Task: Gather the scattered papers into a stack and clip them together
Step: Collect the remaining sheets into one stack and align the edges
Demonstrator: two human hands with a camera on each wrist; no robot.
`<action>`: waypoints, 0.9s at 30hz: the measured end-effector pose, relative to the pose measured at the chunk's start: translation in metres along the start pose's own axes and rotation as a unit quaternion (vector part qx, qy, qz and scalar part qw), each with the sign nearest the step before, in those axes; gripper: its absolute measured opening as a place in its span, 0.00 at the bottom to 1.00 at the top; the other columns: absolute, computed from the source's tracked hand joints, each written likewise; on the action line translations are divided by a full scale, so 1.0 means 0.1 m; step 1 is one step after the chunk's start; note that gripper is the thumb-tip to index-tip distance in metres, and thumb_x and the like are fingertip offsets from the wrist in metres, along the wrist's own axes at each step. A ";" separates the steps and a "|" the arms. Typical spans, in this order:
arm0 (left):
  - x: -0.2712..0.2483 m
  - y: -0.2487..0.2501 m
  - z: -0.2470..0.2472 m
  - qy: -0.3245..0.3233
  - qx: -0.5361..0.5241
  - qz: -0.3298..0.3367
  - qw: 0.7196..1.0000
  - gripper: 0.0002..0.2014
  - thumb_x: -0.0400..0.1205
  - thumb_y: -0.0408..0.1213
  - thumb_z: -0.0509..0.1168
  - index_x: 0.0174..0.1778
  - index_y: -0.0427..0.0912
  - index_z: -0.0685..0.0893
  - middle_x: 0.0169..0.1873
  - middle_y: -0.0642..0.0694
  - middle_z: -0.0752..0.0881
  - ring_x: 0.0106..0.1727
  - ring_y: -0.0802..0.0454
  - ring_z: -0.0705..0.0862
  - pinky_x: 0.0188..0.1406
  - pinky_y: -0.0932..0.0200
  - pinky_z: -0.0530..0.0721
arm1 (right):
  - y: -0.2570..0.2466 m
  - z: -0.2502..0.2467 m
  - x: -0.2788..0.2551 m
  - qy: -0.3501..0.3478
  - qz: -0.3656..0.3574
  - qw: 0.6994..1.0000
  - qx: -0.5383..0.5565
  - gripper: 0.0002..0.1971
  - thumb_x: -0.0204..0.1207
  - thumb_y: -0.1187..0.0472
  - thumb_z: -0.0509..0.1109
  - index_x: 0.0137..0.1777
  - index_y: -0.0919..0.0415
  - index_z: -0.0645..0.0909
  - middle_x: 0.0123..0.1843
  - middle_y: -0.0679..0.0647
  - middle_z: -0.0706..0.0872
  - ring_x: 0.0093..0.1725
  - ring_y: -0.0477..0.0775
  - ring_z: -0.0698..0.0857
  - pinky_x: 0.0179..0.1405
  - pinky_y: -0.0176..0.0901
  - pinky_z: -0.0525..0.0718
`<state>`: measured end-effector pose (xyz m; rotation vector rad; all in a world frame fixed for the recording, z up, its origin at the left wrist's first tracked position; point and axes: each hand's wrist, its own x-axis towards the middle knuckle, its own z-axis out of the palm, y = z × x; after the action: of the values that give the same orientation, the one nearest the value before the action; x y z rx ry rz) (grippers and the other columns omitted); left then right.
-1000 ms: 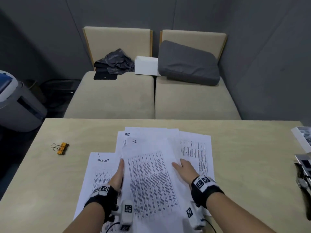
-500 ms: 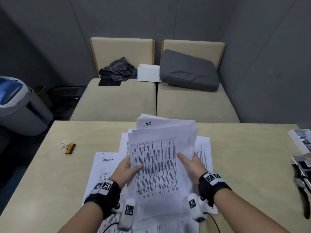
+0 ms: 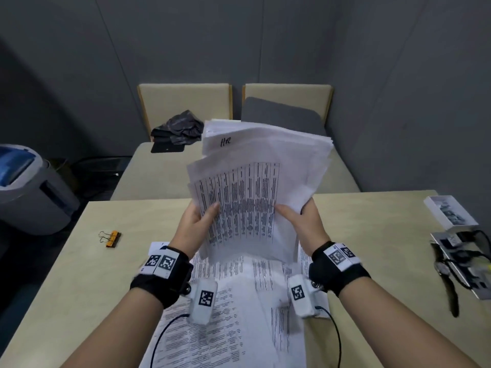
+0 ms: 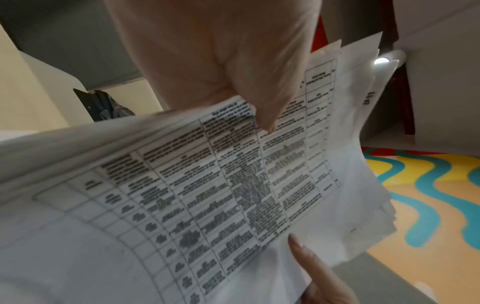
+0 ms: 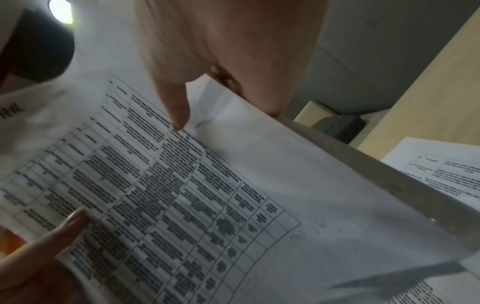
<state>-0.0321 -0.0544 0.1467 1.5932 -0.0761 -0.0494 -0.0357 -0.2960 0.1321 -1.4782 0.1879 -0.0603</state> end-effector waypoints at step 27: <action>-0.01 -0.42 -0.25 0.092 0.041 -0.010 0.995 0.15 0.81 0.28 0.66 0.60 0.48 0.78 0.57 0.46 0.85 0.60 0.47 0.83 0.64 0.50 0.81 | 0.24 0.35 -0.02 -0.031 0.033 0.999 0.024 0.26 0.63 0.68 0.83 0.60 0.55 0.80 0.56 0.55 0.89 0.58 0.55 0.88 0.62 0.49 0.83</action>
<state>-0.0305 -0.0287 0.1048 1.6735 0.0822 0.0848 -0.0338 -0.2586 0.1109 -1.4233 0.1838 0.0337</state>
